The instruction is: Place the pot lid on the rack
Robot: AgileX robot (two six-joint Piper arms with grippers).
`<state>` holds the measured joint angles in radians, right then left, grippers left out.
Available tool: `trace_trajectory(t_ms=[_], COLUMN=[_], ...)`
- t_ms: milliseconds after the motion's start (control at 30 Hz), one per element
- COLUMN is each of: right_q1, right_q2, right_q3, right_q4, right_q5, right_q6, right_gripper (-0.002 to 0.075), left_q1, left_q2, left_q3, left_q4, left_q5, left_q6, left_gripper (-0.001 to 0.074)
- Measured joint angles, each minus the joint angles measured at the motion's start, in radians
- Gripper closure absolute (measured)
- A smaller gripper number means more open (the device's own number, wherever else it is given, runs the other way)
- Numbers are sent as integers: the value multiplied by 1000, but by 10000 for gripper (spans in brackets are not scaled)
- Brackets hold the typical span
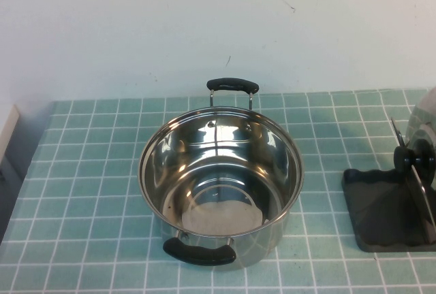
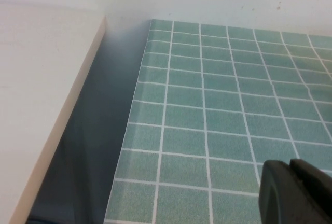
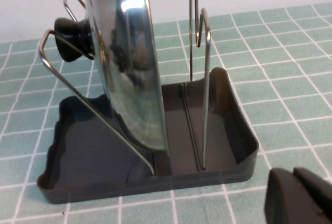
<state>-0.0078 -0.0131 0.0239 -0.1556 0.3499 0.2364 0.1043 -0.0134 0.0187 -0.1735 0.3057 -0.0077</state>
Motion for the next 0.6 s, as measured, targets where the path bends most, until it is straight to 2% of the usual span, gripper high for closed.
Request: trace_trajectory(t_ms=[300,467,600], right_q1=[0,0,0], right_q2=[0,0,0], right_q3=[0,0,0], right_q4=[0,0,0], right_q5=[0,0,0], right_q6=[0,0,0], right_gripper=[729,729,729], left_q1=[10,10,-35], left_q2=[0,0,0], left_q3=[0,0,0], left_q4=[-10,22,74], left_q5=[6,6,6], left_q6=[74,14,-29], left_gripper=[737,737,737])
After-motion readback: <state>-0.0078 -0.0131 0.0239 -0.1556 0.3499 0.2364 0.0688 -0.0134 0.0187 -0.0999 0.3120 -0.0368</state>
